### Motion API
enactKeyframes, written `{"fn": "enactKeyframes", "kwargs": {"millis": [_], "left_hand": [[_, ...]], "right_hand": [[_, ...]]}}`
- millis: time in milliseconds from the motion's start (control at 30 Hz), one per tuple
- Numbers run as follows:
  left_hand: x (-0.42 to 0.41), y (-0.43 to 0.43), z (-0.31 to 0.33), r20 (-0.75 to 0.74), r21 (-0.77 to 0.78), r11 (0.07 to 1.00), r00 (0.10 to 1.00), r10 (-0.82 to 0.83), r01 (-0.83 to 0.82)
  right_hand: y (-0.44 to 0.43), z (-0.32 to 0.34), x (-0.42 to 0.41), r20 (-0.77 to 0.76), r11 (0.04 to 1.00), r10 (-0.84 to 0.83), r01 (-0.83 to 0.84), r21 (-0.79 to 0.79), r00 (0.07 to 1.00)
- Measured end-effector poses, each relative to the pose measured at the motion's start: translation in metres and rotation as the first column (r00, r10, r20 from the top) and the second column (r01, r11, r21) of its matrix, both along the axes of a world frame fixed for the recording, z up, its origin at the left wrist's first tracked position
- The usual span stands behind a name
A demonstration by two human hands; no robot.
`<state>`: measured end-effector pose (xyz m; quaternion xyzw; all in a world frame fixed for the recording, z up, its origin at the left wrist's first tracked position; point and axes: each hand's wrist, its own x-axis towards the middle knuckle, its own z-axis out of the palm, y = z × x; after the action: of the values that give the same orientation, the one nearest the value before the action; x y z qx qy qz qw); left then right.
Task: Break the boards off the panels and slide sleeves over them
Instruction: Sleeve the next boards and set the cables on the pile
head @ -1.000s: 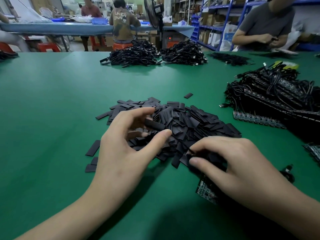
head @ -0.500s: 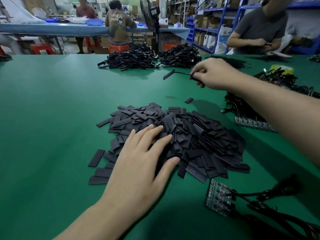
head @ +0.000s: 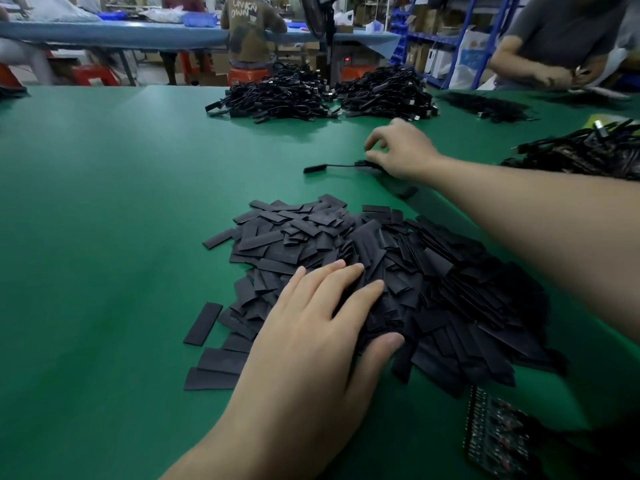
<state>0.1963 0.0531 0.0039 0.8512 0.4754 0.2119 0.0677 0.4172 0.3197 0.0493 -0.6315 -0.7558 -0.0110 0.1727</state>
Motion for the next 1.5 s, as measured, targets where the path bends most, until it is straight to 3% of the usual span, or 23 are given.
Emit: {"fn": "enactKeyframes", "kwargs": {"millis": [100,200,433,600,667,733,800,867,933,1000,1067,1167,1300,1333,1400,1467,1500], "left_hand": [[0.000,-0.001,0.000,-0.001,0.008,1.000,1.000,0.005,-0.005],[0.002,-0.002,0.001,0.003,0.020,1.000,1.000,0.024,-0.024],[0.004,-0.006,0.003,0.019,0.036,0.999,1.000,0.024,-0.024],[0.002,-0.007,0.003,0.032,0.049,0.999,0.999,0.000,-0.001],[0.001,-0.007,0.003,0.057,0.065,0.998,0.998,-0.004,0.000],[0.001,-0.008,0.004,0.082,0.087,0.996,0.997,0.000,-0.008],[0.001,-0.009,0.005,0.105,0.110,0.994,0.994,0.008,-0.019],[0.001,-0.012,0.006,0.120,0.138,0.990,0.993,0.012,-0.028],[0.002,-0.015,0.007,0.114,0.185,0.982,0.993,0.012,-0.033],[0.002,-0.017,0.008,0.122,0.233,0.972,0.993,0.004,-0.033],[0.002,-0.019,0.010,0.128,0.261,0.965,0.992,-0.018,-0.016],[0.002,-0.020,0.011,0.123,0.263,0.964,0.990,-0.066,0.032],[0.003,-0.022,0.012,0.223,0.181,0.982,0.970,-0.099,0.058],[0.003,-0.022,0.012,0.295,0.124,0.990,0.950,-0.099,0.065],[0.004,-0.023,0.012,0.482,-0.048,0.992,0.873,-0.078,0.115],[0.006,-0.025,0.012,0.621,-0.213,0.951,0.782,-0.046,0.225],[0.008,-0.026,0.012,0.657,-0.257,0.927,0.753,-0.038,0.272]], "right_hand": [[-0.026,-0.003,0.015,0.106,0.990,0.007,-0.021,0.138,0.994],[-0.056,-0.013,0.027,0.159,0.998,-0.028,0.019,0.054,0.987],[-0.103,-0.016,0.019,0.095,0.998,-0.001,0.007,-0.069,0.995],[-0.155,0.017,0.007,0.189,0.995,0.064,-0.049,-0.082,0.980],[-0.191,0.039,0.005,0.153,0.993,0.107,-0.096,-0.075,0.982],[-0.237,0.053,0.004,0.140,0.974,0.153,-0.125,-0.189,0.978],[-0.280,0.057,0.002,0.228,0.927,0.163,-0.070,-0.368,0.960],[-0.310,0.050,0.000,0.394,0.893,0.167,0.031,-0.449,0.904],[-0.326,0.041,-0.002,0.532,0.906,0.148,0.102,-0.412,0.834],[-0.333,0.034,-0.002,0.541,0.929,0.112,0.105,-0.354,0.834],[-0.335,0.031,-0.003,0.476,0.931,0.102,0.085,-0.356,0.874],[-0.334,0.028,-0.003,0.261,0.898,0.059,0.063,-0.436,0.964],[-0.325,0.022,0.004,-0.203,0.847,0.010,-0.116,-0.519,0.979],[-0.324,0.023,0.004,-0.370,0.838,-0.034,-0.175,-0.516,0.928],[-0.322,0.021,0.001,-0.690,0.866,-0.174,-0.224,-0.447,0.703],[-0.320,0.015,-0.006,-0.848,0.899,-0.278,-0.189,-0.395,0.451],[-0.321,0.012,-0.011,-0.879,0.904,-0.302,-0.182,-0.387,0.369]]}}
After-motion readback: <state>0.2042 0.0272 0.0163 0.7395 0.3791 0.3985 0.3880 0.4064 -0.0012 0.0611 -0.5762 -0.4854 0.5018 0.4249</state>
